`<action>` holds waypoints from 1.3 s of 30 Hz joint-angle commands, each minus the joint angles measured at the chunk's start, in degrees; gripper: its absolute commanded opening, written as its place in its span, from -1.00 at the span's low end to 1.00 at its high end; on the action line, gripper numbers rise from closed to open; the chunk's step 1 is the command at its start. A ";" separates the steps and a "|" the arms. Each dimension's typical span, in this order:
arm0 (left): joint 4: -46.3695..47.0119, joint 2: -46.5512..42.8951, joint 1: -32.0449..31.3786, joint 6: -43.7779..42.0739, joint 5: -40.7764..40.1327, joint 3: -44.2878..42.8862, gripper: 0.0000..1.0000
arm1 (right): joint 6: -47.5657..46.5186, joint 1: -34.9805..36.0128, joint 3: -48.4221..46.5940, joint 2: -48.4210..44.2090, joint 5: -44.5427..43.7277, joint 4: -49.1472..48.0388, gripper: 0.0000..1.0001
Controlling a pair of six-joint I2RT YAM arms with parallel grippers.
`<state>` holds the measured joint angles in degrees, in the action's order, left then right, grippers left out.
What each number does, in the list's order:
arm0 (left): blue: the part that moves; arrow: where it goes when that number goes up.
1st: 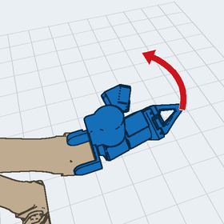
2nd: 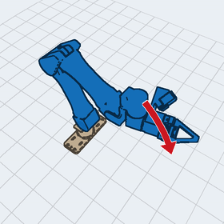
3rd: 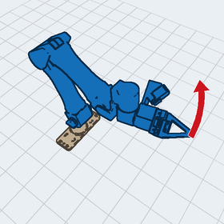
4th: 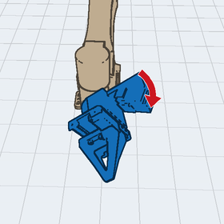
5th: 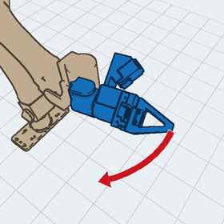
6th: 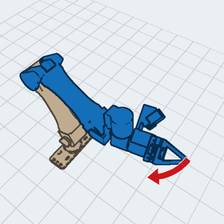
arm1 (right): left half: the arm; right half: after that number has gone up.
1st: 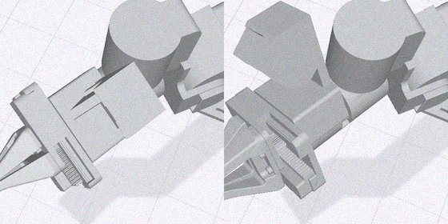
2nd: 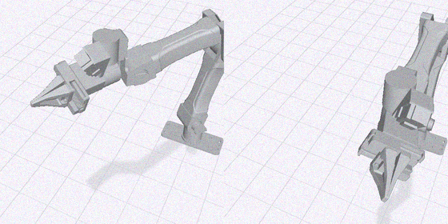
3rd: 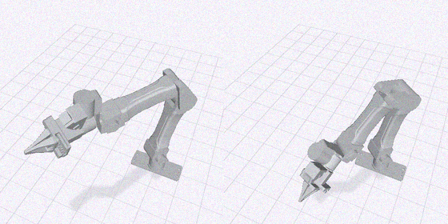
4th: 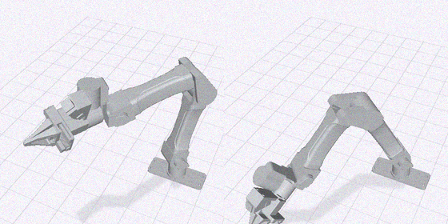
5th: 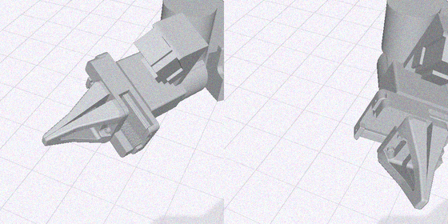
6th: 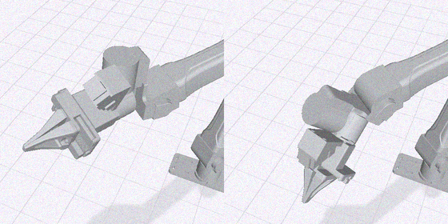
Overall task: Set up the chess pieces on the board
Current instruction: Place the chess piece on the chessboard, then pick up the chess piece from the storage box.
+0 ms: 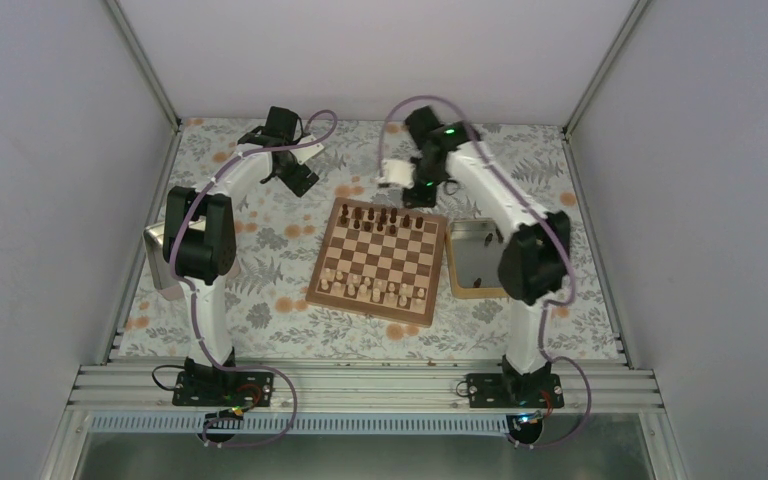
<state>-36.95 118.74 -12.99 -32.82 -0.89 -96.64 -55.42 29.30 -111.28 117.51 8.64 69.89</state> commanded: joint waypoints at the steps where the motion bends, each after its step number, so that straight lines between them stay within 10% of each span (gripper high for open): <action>1: 0.10 -2.45 -0.15 -0.33 -0.53 -0.37 1.00 | 1.72 -10.69 6.56 -11.00 -0.10 1.10 -0.32; 12: 0.74 -1.94 -0.18 -0.43 -0.47 0.32 1.00 | 1.28 -31.78 33.03 -21.22 -5.01 -8.22 -0.25; 39: 0.39 -0.29 -0.44 -0.48 -0.46 -0.19 1.00 | 1.94 -33.69 40.54 -12.63 -11.92 -16.84 -0.33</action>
<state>-36.93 118.61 -13.04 -32.84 -1.34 -96.62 -54.04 -3.84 -71.31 103.70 -2.24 53.60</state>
